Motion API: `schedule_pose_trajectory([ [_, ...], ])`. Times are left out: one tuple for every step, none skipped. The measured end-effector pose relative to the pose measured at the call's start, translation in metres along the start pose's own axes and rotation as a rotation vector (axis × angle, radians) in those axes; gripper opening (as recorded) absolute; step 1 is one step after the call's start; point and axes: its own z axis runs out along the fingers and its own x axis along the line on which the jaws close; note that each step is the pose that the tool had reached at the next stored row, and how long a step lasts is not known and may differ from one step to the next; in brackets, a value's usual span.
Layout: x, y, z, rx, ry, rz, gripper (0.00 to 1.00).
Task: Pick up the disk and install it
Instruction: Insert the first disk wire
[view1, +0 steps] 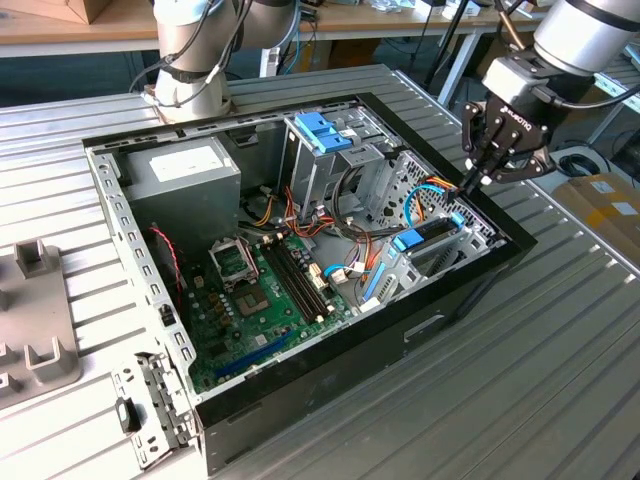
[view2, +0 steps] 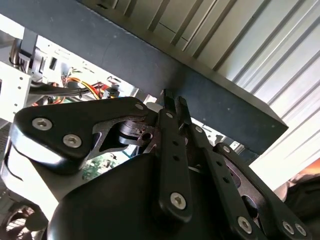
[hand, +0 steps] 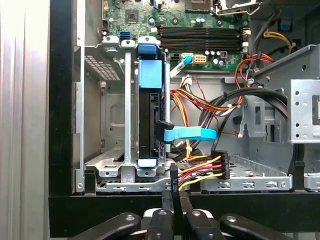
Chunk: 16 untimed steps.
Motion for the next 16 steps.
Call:
schedule_pose_trajectory([
  [0.0001,0.0005,0.0001,0.0001,-0.0002,0.002,0.16],
  [0.0002,0.0012,0.0002,0.0001,-0.0002,0.003,0.16],
  [0.0003,0.002,0.0002,0.0002,0.0,0.004,0.16],
  [0.0006,0.0031,0.0002,0.0003,0.0,0.005,0.16],
  [0.001,0.005,0.0004,0.0003,-0.0002,0.007,0.16],
  [0.0014,0.0064,0.0004,0.0004,-0.0002,0.009,0.16],
  [0.0015,0.0072,0.0005,0.0004,-0.0003,0.011,0.16],
  [0.0017,0.008,0.0006,0.0004,-0.0003,0.012,0.16],
  [0.0019,0.009,0.0006,0.0005,-0.0003,0.013,0.16],
  [0.0021,0.0097,0.0007,0.0006,-0.0003,0.015,0.16],
  [0.0023,0.0106,0.0008,0.0006,-0.0003,0.016,0.16],
  [0.0025,0.0112,0.0009,0.0007,-0.0003,0.017,0.16],
  [0.0029,0.012,0.001,0.0007,-0.0003,0.019,0.16],
  [0.0032,0.0124,0.0012,0.0007,-0.0004,0.02,0.16],
  [0.0035,0.0127,0.0013,0.0008,-0.0006,0.022,0.16],
  [0.004,0.0131,0.0015,0.0009,-0.0005,0.024,0.16],
])
